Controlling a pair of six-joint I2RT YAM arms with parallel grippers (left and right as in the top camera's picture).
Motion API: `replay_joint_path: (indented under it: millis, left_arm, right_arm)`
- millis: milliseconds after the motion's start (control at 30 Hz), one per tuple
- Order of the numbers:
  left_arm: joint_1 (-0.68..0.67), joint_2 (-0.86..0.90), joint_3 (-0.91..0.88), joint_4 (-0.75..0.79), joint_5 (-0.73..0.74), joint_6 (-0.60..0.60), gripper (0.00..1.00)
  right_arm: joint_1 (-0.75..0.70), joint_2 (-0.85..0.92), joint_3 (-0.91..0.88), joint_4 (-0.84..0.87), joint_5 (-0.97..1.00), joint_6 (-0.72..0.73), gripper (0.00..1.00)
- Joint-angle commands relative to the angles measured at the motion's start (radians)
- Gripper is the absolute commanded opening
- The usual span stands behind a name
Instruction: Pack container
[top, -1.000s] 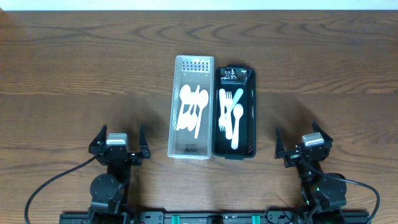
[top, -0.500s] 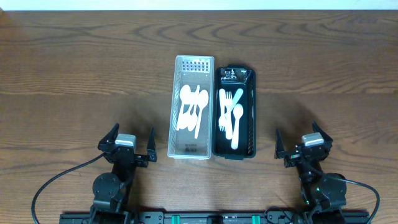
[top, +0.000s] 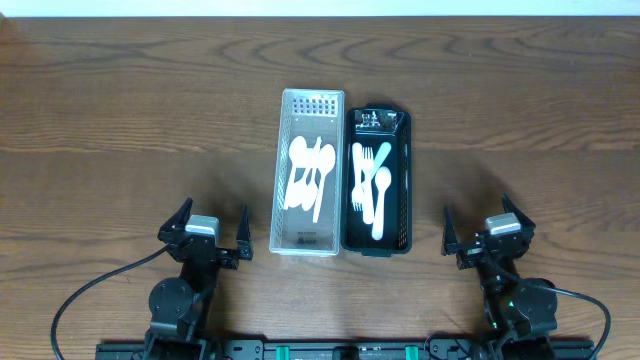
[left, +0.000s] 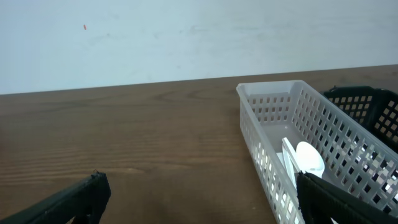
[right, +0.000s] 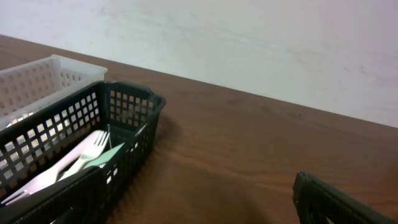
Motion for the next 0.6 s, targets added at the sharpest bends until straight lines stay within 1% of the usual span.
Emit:
replay_joint_path:
  millis: [0,567]
  left_arm:
    - [0.003,-0.004,-0.02,-0.03,0.006,-0.005,0.98]
    - [0.003,-0.004,-0.02,-0.03,0.006,-0.005,0.98]
  right_arm:
    - [-0.005,-0.005,-0.005,-0.001,-0.003,-0.01,0.99]
    - [-0.005,-0.005,-0.005,-0.002,-0.003,-0.01,0.99]
